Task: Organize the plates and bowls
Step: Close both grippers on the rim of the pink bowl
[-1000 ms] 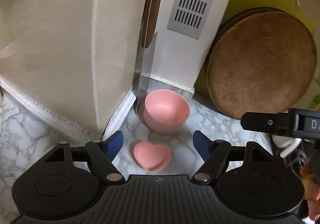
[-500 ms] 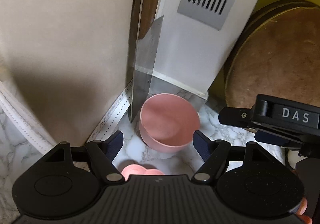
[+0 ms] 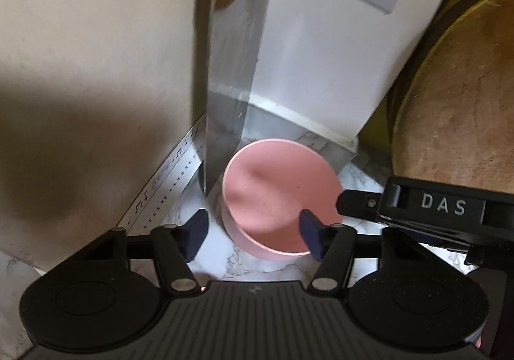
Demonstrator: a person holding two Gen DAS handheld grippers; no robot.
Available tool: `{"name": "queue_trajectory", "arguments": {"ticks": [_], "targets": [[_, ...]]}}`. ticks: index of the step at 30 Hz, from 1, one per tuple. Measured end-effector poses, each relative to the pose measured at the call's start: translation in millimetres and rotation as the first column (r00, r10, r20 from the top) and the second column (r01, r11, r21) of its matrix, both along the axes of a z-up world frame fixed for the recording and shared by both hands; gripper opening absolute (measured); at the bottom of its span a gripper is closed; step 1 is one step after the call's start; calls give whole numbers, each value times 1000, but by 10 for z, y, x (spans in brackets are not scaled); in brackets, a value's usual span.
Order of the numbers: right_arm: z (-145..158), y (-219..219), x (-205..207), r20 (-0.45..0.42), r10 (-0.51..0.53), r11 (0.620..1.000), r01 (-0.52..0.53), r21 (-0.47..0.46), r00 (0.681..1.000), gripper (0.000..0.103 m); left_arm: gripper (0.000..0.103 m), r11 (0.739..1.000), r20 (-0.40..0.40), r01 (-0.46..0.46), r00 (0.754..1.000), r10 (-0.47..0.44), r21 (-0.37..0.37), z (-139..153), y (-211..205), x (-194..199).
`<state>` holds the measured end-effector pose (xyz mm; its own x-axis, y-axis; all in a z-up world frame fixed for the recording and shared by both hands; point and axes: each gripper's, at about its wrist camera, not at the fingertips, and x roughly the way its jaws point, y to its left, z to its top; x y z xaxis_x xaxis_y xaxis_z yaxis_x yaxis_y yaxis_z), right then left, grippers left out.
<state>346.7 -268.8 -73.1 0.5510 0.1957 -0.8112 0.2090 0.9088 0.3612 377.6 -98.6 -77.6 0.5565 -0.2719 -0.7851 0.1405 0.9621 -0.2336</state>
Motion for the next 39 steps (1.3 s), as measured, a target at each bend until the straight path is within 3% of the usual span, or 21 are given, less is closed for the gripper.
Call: {"name": "queue_trajectory", "arguments": {"ticks": [4,7,15,19,21,23,28,39], "targets": [[-47,-6,41,5,9,1000,-9,-3,1000,68,44,1000,-9,-9,1000,9,0,-63,14,73],[-71,-11,69,4,24,1000,-24,-4,1000,57,41,1000,-9,-9,1000,9,7,-83,8,114],[-135,48,99,-4,58,998,-59,-39,998,42,31,1000,-11,-20,1000,20,20,-133,1,188],[-150,94,98,-1,75,996,-75,-44,997,34,21,999,-13,-10,1000,10,34,-159,-4,214],[-144,114,96,4,82,996,-81,-46,997,28,15,999,-9,-8,1000,8,40,-163,12,219],[-129,139,89,9,92,995,-91,-43,996,15,12,999,-10,-10,1000,10,36,-130,55,203],[-67,239,40,19,104,990,-102,-100,994,14,10,999,7,8,1000,-9,46,-71,35,160],[195,285,-213,52,100,987,-92,-133,994,14,10,999,19,23,1000,-24,46,53,-4,4]]}}
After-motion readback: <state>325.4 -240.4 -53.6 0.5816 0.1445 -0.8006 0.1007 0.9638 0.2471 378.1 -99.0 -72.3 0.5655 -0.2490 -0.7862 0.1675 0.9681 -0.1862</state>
